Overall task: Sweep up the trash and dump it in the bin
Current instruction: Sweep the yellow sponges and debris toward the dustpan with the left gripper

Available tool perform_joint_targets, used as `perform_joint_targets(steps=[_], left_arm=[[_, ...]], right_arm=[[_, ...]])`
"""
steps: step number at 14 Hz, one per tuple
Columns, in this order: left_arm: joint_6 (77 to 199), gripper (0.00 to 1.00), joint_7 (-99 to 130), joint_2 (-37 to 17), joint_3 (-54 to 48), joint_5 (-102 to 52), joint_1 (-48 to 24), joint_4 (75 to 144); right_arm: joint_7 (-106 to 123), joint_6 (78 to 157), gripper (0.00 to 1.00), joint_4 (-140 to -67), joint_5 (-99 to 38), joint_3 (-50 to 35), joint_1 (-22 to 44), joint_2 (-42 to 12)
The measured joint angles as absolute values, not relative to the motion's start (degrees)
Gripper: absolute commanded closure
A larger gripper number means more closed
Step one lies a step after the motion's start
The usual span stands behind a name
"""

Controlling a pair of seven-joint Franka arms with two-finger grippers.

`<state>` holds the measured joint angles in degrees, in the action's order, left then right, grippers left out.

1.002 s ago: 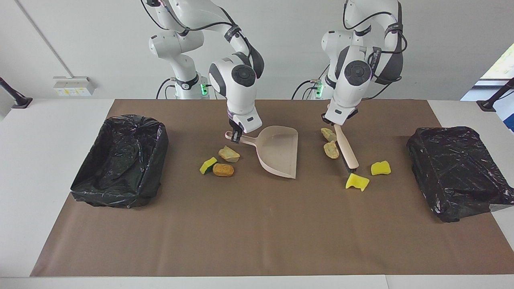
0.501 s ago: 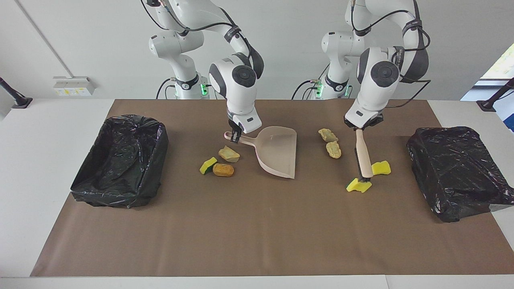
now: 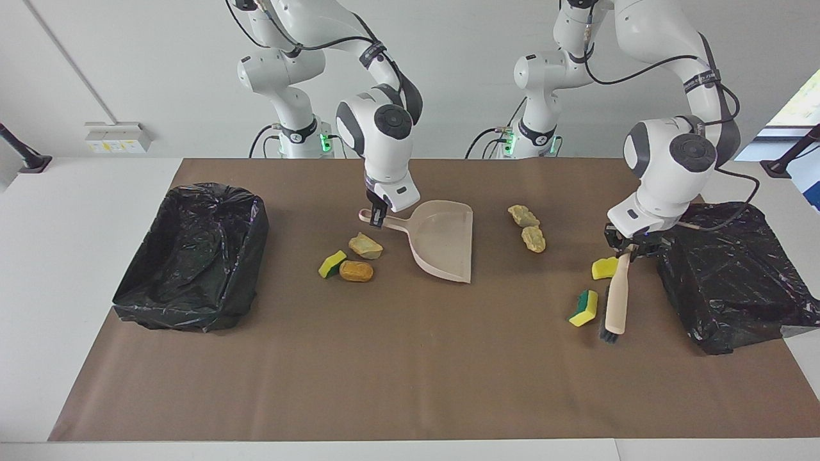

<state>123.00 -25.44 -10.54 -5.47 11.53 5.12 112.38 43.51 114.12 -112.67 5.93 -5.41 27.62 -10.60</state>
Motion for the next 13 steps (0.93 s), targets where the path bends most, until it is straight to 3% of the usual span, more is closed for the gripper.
perform_joint_targets(steps=[5, 8, 13], left_arm=[[123.4, 1.00, -35.0, -12.6, -6.0, 13.3, 6.2, 111.3], [117.6, 1.00, -35.8, -12.4, -7.0, 13.3, 5.5, 111.3], [108.0, 1.00, -35.3, -8.0, -7.4, 13.3, -0.2, 114.3]], right_arm=[[43.1, 116.3, 1.00, -114.3, 6.2, -5.4, 28.0, -11.2], [42.4, 116.4, 1.00, -114.3, 6.2, -5.4, 28.0, -11.2], [42.2, 116.4, 1.00, -114.2, 6.2, -5.4, 28.1, -11.2]])
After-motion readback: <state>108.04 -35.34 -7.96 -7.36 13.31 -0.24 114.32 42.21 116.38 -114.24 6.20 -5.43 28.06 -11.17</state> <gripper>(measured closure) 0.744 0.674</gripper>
